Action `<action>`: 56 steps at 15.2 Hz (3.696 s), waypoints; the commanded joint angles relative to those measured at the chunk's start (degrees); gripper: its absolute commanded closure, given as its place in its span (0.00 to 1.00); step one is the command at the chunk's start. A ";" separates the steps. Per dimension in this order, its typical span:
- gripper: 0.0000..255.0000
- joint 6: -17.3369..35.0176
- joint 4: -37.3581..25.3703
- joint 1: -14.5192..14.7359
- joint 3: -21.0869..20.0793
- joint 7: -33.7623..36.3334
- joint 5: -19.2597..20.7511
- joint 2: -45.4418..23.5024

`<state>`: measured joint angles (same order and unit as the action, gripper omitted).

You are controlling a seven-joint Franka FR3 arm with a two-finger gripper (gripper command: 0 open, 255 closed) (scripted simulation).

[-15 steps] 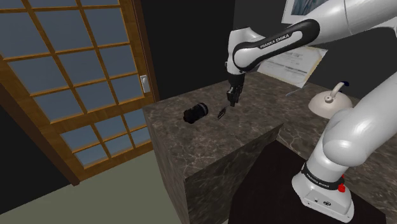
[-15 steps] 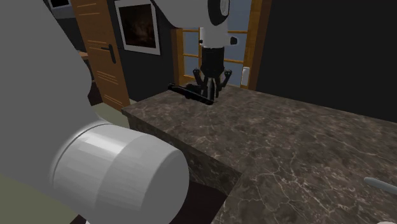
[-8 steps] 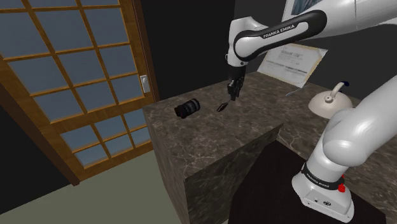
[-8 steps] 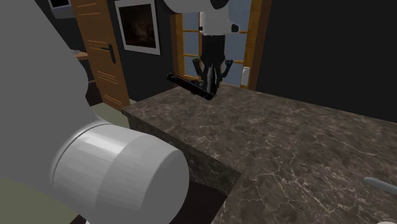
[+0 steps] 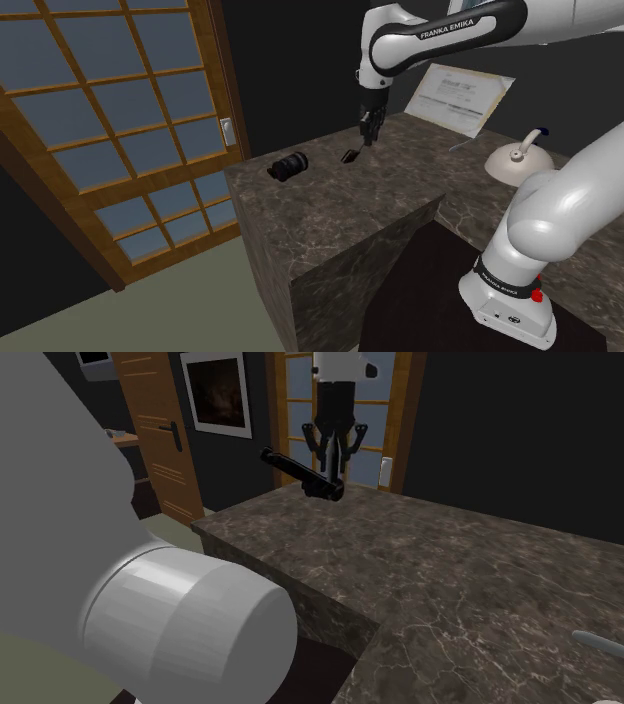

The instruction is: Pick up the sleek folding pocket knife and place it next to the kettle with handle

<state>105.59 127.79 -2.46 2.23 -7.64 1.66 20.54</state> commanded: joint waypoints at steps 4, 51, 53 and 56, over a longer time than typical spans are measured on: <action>1.00 -3.85 -3.73 -0.01 0.01 -0.13 -0.02 0.11; 1.00 -17.59 -4.40 -16.19 39.99 -48.78 27.68 22.92; 1.00 -17.37 -6.64 -15.83 42.94 -51.65 28.70 21.78; 1.00 -16.95 -10.43 -14.70 47.76 -56.00 29.89 19.76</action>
<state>88.58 118.61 -17.52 48.58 -62.25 31.22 40.94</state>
